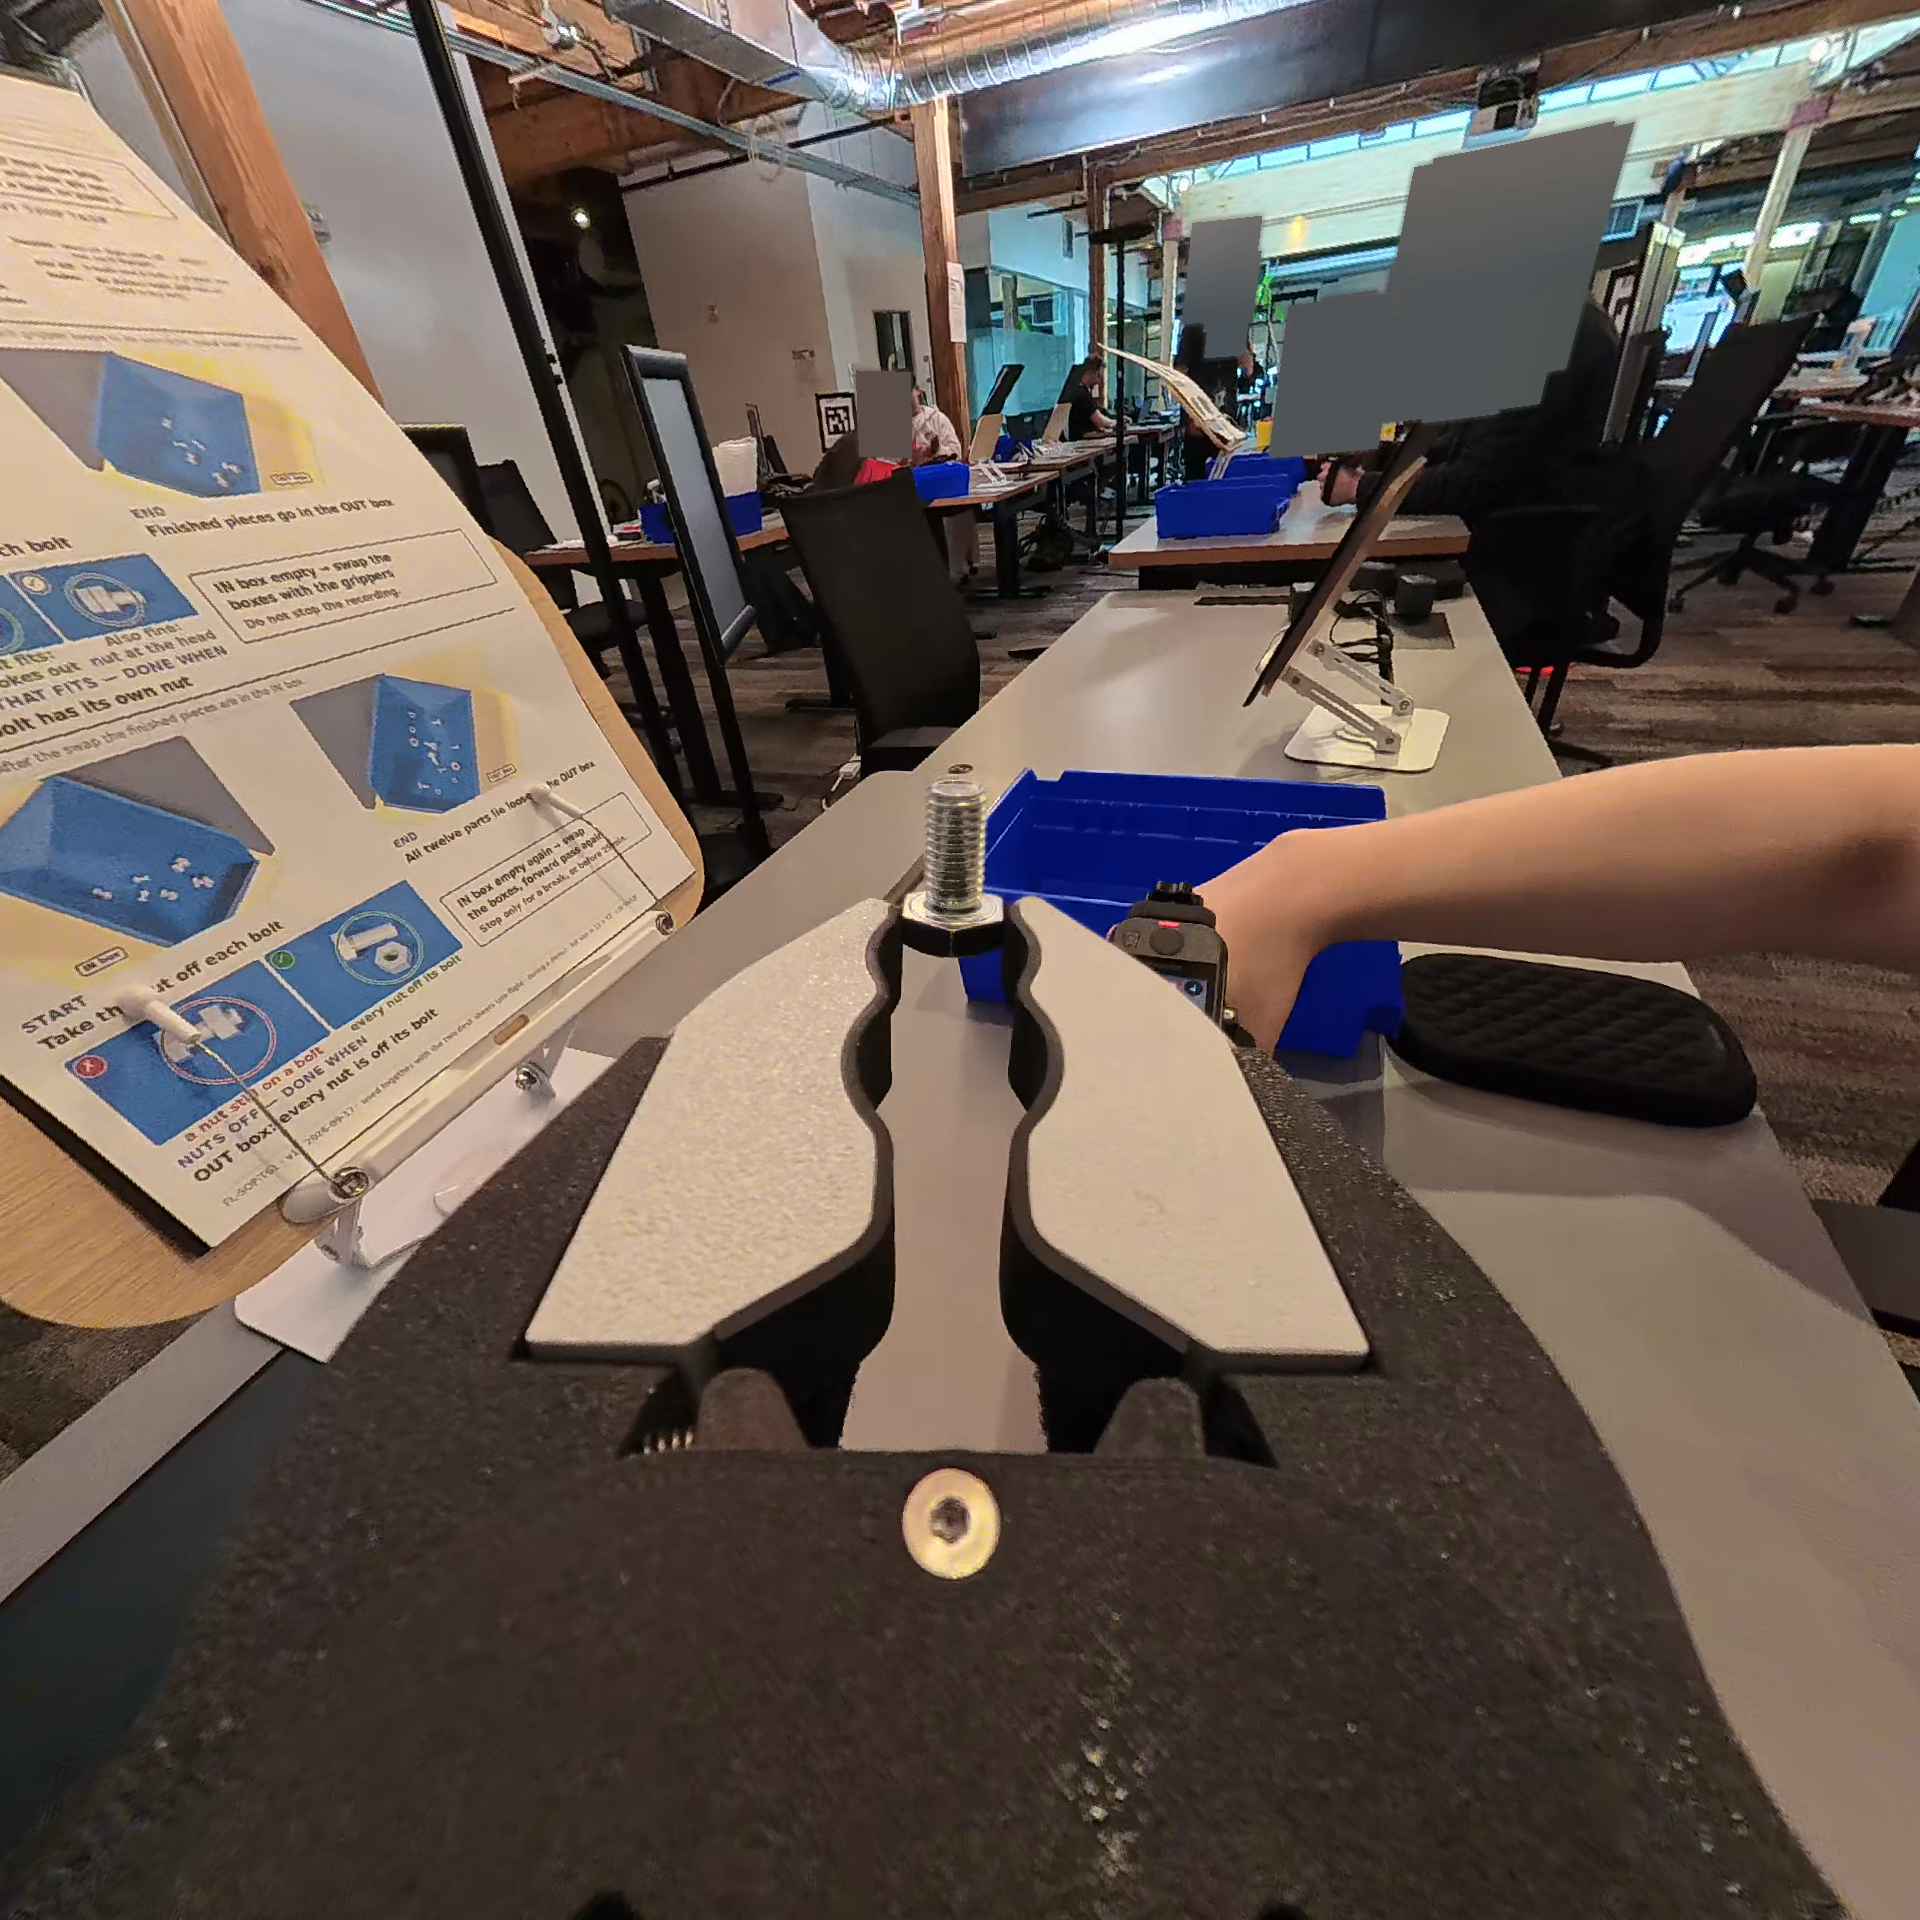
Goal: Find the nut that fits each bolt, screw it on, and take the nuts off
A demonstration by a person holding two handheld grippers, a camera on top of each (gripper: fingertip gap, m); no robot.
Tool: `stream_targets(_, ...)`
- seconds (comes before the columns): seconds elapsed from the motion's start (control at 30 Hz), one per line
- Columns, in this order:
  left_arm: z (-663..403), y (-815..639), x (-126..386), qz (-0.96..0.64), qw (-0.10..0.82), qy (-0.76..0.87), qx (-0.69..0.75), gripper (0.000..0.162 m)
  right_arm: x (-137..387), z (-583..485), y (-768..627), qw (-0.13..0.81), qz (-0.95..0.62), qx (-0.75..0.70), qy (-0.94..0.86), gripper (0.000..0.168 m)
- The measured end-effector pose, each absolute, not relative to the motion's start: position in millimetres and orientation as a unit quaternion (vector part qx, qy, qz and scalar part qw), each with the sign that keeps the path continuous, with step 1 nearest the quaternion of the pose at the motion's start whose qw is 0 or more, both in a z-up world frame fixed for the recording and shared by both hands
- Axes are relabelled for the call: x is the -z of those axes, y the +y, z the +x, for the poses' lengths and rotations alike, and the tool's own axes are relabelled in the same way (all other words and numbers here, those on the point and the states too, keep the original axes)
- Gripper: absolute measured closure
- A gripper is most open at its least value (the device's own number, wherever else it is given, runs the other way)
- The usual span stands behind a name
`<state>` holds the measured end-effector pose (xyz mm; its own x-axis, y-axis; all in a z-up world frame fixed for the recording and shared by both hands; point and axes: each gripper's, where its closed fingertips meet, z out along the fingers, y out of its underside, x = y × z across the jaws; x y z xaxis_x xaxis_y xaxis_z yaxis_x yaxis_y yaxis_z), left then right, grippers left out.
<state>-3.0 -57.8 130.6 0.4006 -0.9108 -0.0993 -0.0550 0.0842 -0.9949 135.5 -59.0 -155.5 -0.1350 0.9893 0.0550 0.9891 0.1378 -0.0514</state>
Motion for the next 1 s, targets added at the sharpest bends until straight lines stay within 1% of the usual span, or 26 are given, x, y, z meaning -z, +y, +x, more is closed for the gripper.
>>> stream_targets(0.2, 4, -55, -123, -0.584, 0.595, 0.424, 0.354, 0.144, 157, 137, -58, 0.052, -0.658, -0.011, -0.751, 0.149)
stream_targets(0.57, 12, -55, -115, -0.59, 0.583, 0.434, 0.351, 0.144, 160, 143, -60, 0.044, -0.651, -0.003, -0.758, 0.147)
stream_targets(0.83, 14, -54, -114, -0.592, 0.581, 0.437, 0.349, 0.144, 160, 144, -59, 0.043, -0.649, -0.002, -0.76, 0.149)
stream_targets(0.93, 13, -54, -114, -0.59, 0.581, 0.436, 0.352, 0.144, 146, 141, -63, 0.06, -0.647, -0.019, -0.76, 0.149)
stream_targets(1.0, 13, -52, -112, -0.591, 0.58, 0.436, 0.352, 0.144, 116, 134, -66, 0.095, -0.644, -0.04, -0.758, 0.149)
